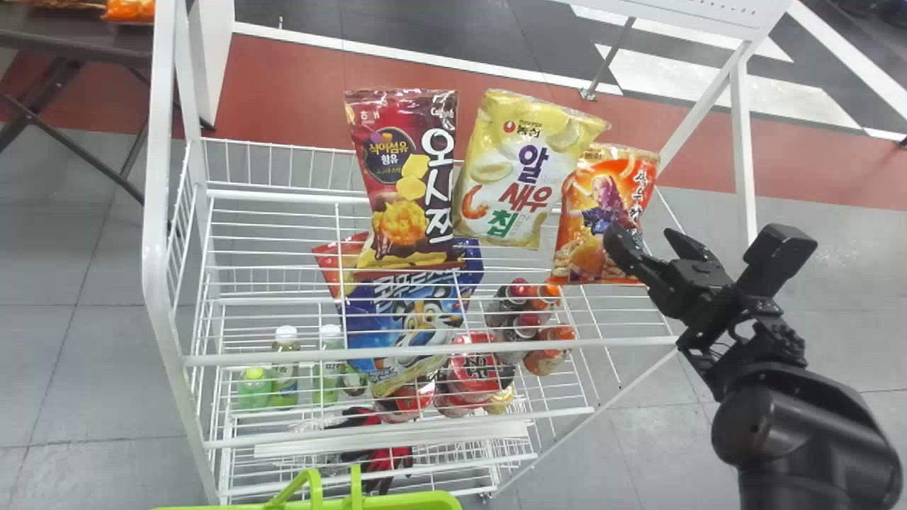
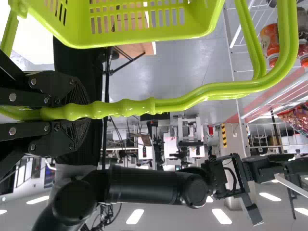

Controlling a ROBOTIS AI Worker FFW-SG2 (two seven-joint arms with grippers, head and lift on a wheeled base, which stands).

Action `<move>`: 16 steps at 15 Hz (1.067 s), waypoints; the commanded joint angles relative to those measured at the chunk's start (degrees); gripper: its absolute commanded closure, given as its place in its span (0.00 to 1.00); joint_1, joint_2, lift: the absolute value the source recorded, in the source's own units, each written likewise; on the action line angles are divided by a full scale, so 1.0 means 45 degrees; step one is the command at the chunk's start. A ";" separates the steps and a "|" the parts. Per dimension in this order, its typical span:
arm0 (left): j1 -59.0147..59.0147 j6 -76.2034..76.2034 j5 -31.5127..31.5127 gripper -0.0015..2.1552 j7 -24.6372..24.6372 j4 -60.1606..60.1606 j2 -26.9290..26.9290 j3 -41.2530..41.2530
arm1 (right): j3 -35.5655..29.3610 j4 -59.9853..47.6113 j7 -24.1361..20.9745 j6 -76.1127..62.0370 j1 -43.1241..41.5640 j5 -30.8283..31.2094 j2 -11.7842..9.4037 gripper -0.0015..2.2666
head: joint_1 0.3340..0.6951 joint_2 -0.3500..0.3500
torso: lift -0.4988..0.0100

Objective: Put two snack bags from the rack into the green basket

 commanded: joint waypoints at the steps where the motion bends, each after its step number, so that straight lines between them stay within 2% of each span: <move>1: -0.0001 0.0054 0.0001 0.99 0.0018 0.0023 0.0014 0.0068 | 0.0028 0.0898 0.0022 -0.0027 -0.0706 0.0311 -0.0296 0.02 | 1.00 0.00 | 0.97; 2: -0.0021 0.0054 0.0001 0.99 0.0038 0.0023 0.0014 0.0088 | 0.0204 0.1406 0.0022 -0.0066 -0.1019 0.0448 -0.0511 0.02 | 1.00 0.00 | 0.97; 11: -0.0372 0.0054 -0.0019 0.99 0.0038 0.0589 -0.0025 0.0322 | 0.1297 0.3887 0.0197 0.0755 -0.2855 0.1522 -0.1136 0.02 | 1.00 0.00 | 0.97; 13: -0.0529 0.0054 0.0001 0.99 0.0038 0.0746 -0.0025 0.0381 | 0.1571 0.4512 0.0256 0.0520 -0.3069 0.1522 -0.1410 0.03 | 1.00 0.00 | 0.97; 14: -0.0548 0.0054 0.0001 0.99 0.0057 0.0785 -0.0025 0.0381 | 0.1629 0.4746 0.0510 0.0403 -0.3226 0.1639 -0.1449 0.11 | 1.00 0.00 | 0.97; 15: -0.0548 0.0054 0.0020 0.99 0.0057 0.0824 -0.0025 0.0400 | 0.1825 0.4805 0.0510 0.0247 -0.3265 0.1659 -0.1449 0.42 | 1.00 0.00 | 0.97; 16: -0.0548 0.0054 0.0020 0.99 0.0077 0.0843 -0.0044 0.0420 | 0.2000 0.4805 0.0197 0.0012 -0.3265 0.1659 -0.1429 0.82 | 1.00 0.00 | 0.97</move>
